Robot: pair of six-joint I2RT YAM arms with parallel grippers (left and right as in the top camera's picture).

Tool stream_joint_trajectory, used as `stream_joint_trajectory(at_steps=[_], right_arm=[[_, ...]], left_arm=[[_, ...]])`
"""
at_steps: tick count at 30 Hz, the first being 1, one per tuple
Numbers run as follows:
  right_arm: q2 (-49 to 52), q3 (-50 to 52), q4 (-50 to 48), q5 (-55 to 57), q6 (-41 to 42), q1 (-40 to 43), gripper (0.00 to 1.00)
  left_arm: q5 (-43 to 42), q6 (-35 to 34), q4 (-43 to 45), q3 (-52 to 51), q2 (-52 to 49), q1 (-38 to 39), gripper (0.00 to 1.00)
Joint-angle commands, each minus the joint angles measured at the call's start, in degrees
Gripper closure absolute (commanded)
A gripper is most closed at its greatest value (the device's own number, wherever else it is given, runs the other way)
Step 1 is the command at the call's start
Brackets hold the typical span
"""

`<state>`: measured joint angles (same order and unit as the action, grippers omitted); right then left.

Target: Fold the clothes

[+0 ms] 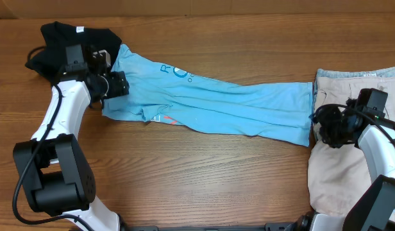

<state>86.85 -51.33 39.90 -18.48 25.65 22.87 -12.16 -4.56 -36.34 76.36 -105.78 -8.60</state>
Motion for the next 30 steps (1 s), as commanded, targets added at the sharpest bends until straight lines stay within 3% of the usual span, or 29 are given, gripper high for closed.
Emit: stream_joint_trajectory(at_steps=[1,3,11,14,18,24,25,26,30], right_arm=[[0.09,-0.83,2.27,-1.11,-5.38,-0.79,0.41],[0.09,0.09,2.69,-1.07,-7.39,-1.86,0.42],[0.09,6.03,-3.41,-1.16,-6.64,-4.28,0.44],[0.09,7.15,-7.52,-1.73,-11.50,-4.28,0.42],[0.17,8.28,-11.32,-3.87,-12.00,-4.31,0.25],[4.22,9.01,-17.70,-4.52,-10.60,-5.92,0.24],[5.16,9.01,-18.60,-4.72,-10.16,-6.19,0.27],[5.95,8.98,-19.54,-5.09,-9.20,-6.40,0.38],[6.27,8.26,-23.58,-8.70,-8.90,-6.29,0.88]], left_arm=[[-8.26,5.20,-2.43,1.42,-0.61,0.52,0.29],[-11.10,7.13,-4.02,1.42,-0.63,0.90,0.31],[-8.50,10.12,-5.73,1.38,-4.24,3.76,0.65],[-8.50,9.46,-5.86,1.38,-7.74,3.80,0.64],[-8.76,9.25,-6.51,1.38,-12.33,3.80,0.61],[-8.90,9.20,-7.23,1.38,-15.43,3.80,0.61],[-8.87,9.22,-7.21,1.38,-15.45,3.80,0.61],[-8.90,9.20,-7.19,1.38,-15.43,3.80,0.61],[-8.87,8.76,-7.32,1.38,-15.43,3.80,0.60]])
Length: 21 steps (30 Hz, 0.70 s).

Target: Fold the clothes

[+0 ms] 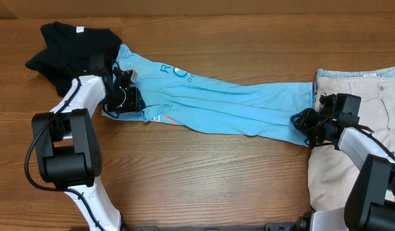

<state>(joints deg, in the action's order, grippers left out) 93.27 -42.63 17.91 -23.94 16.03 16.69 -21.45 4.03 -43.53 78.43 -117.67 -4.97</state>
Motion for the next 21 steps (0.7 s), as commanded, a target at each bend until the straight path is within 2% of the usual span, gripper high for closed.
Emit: stream_joint_trajectory(at_steps=[1,4,10,11,12,13,16,21], right_arm=[[-0.35,-1.33,-1.38,-3.74,0.96,0.15,0.91],[-1.20,-4.90,1.03,-5.33,1.70,1.20,0.96],[-1.38,-10.25,4.61,-5.29,2.21,2.25,0.96],[-1.38,-10.56,5.62,-5.25,2.19,2.25,0.90],[-1.38,-10.62,6.71,-4.92,2.14,2.25,0.73],[-1.38,-10.62,8.13,-3.76,2.12,2.25,0.64],[-1.33,-10.62,13.66,2.80,1.42,2.25,0.55],[-0.79,-9.29,19.10,5.97,0.02,2.19,0.54]], left_arm=[[0.42,0.17,-0.13,-0.70,-3.54,0.15,0.60],[0.42,0.02,-0.13,-0.70,-3.54,0.13,0.60],[0.42,-0.42,-0.13,-0.70,-3.54,0.13,0.60],[0.39,-0.42,-0.13,-0.70,-3.54,0.13,0.60],[0.42,-0.42,-0.15,-0.70,-3.54,0.13,0.60],[0.42,-0.42,-0.15,-0.70,-3.54,0.13,0.60],[0.42,-0.39,-0.15,-0.70,-3.54,0.13,0.60],[0.42,-0.39,-0.04,-0.70,-3.54,0.13,0.59]])
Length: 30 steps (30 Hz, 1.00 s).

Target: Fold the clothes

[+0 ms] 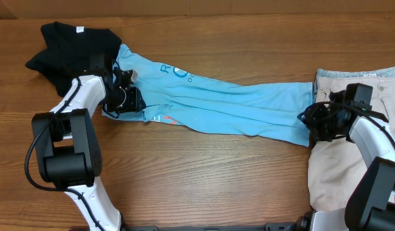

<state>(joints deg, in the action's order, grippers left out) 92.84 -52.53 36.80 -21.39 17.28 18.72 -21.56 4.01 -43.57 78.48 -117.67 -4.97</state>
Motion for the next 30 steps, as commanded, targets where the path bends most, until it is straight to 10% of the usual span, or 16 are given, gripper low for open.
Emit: stream_joint_trajectory(at_steps=[1,18,24,30], right_arm=[[-0.04,1.29,-0.22,3.56,-1.22,0.15,0.52],[1.70,5.75,-8.20,5.22,-0.76,0.09,0.43],[1.68,5.16,-11.98,-0.35,-0.79,0.11,0.92],[1.46,-0.74,-8.22,-2.93,-0.72,1.31,0.96]], left_arm=[[0.55,-0.37,0.02,-0.74,-3.54,0.13,0.59],[0.55,-0.37,-0.07,-0.74,-3.54,0.13,0.58],[0.57,-0.35,-0.11,-0.74,-3.54,0.13,0.58],[0.59,-0.35,-0.09,-0.74,-3.54,0.13,0.58]])
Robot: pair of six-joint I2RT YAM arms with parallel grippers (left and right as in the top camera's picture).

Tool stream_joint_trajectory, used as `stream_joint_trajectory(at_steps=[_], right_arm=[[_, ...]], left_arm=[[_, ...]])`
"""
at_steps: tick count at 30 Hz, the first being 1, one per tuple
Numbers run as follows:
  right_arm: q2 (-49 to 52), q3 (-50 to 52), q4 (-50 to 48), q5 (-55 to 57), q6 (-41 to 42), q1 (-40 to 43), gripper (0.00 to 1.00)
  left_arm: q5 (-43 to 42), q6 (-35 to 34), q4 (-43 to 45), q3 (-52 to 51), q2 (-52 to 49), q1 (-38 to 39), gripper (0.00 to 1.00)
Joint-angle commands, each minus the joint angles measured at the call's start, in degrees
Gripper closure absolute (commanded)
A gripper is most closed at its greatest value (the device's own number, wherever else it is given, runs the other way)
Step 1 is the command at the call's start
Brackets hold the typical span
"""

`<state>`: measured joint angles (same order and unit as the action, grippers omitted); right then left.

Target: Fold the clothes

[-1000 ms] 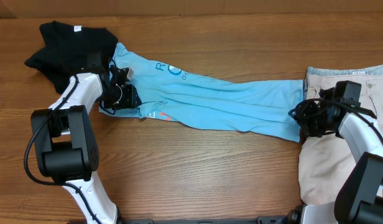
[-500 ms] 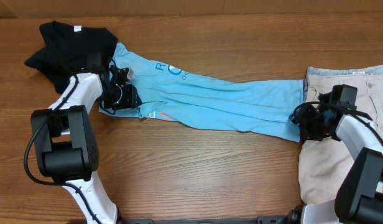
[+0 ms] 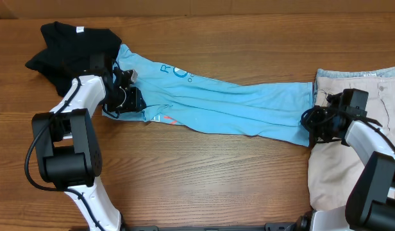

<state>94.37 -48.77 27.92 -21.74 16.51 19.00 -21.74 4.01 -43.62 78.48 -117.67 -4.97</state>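
A light blue shirt (image 3: 217, 102) lies stretched out in a long band across the middle of the table. My left gripper (image 3: 129, 101) rests low on its left end, by the lower corner. My right gripper (image 3: 310, 122) sits at the shirt's right edge, where it meets the beige trousers (image 3: 351, 173). From overhead the fingers of both grippers are dark and hidden under the wrists, so their state does not show. A crumpled black garment (image 3: 69, 45) lies at the far left, touching the blue shirt.
The beige trousers reach to the table's right edge, under the right arm. Bare wooden tabletop (image 3: 204, 179) runs along the front, and a strip of it lies behind the shirt.
My right gripper has shifted slightly left and up along the shirt's right edge. The left arm and the blue shirt look unchanged.
At first my left gripper was higher, by the black garment, and my right gripper was over the trousers. Then the left was lower on the shirt's left corner and the right at its right end. Afterwards the right shifted a little. The shirt has kept its shape.
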Motion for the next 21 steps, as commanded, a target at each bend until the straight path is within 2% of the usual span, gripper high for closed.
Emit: stream_joint_trajectory(at_steps=[1,7,21], right_arm=[[-0.13,-5.81,1.60,-2.64,0.04,1.22,0.96],[-0.15,-12.59,4.35,-2.78,0.00,1.38,0.96],[-0.15,-12.98,0.04,2.80,0.28,1.38,0.95]], left_arm=[[0.79,-0.35,-0.04,-0.74,-3.54,0.13,0.58],[0.94,-0.35,0.00,-0.74,-3.54,0.13,0.57],[0.94,-0.37,0.02,-0.74,-3.54,0.13,0.57]])
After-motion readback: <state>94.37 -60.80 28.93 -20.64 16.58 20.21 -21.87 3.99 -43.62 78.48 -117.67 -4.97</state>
